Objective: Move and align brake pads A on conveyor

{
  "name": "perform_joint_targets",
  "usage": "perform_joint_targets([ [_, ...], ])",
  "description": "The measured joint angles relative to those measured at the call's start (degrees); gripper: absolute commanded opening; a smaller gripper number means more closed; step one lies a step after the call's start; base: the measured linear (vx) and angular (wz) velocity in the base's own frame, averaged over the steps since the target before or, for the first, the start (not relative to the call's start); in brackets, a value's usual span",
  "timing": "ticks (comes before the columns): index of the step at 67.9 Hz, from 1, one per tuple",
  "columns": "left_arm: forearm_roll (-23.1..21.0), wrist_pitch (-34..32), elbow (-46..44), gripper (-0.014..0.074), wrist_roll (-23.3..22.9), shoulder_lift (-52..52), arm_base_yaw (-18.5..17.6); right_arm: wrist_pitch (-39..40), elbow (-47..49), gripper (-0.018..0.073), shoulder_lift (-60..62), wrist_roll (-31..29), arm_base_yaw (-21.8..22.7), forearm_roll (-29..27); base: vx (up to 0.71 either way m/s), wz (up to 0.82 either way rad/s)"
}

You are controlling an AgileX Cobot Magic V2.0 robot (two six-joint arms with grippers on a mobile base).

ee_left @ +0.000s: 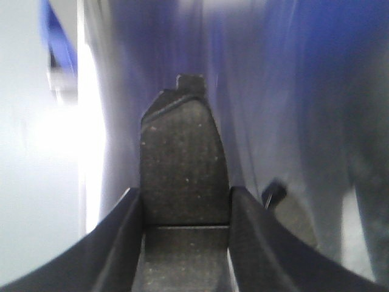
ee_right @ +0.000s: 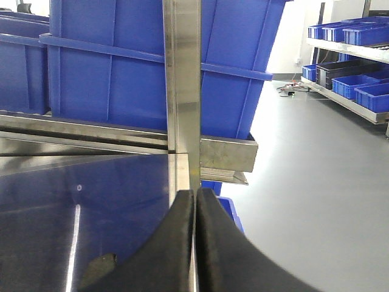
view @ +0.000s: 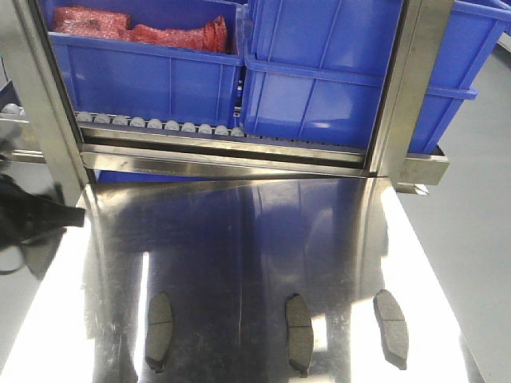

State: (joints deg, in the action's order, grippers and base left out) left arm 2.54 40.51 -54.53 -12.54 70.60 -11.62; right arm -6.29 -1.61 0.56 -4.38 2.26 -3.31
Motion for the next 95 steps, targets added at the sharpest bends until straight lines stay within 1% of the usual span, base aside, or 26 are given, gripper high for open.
perform_joint_targets([
  [9,2.0,-3.8,3.3,-0.0008,0.4,-8.9,0.0,0.0,0.0,-0.0007,0.0,0.0,0.0,0.0,0.0,0.0],
  [20,2.5,-7.7,10.1,-0.0008,2.6,-19.5,0.0,0.0,0.0,-0.0007,0.0,0.0,0.0,0.0,0.0,0.0],
  [36,2.5,-8.2,19.5,-0.0008,3.1,-35.5,0.0,0.0,0.0,-0.0007,0.0,0.0,0.0,0.0,0.0,0.0],
  [43,2.6,-8.2,22.7,-0.0008,4.5,-42.4,0.0,0.0,0.0,-0.0007,0.0,0.0,0.0,0.0,0.0,0.0],
  [54,2.6,-7.4,26.3,-0.0008,6.7,-50.0,0.0,0.0,0.0,-0.0007,0.0,0.0,0.0,0.0,0.0,0.0],
  [68,2.6,-4.8,27.4,-0.0008,7.3,-54.6,0.0,0.0,0.0,-0.0007,0.0,0.0,0.0,0.0,0.0,0.0],
  [80,3.5,-4.2,27.4,-0.0006,7.3,-54.8,0.0,0.0,0.0,-0.0007,0.0,0.0,0.0,0.0,0.0,0.0],
  [95,3.5,-4.2,27.4,-0.0007,7.3,-54.8,0.0,0.0,0.0,-0.0007,0.0,0.0,0.0,0.0,0.0,0.0],
])
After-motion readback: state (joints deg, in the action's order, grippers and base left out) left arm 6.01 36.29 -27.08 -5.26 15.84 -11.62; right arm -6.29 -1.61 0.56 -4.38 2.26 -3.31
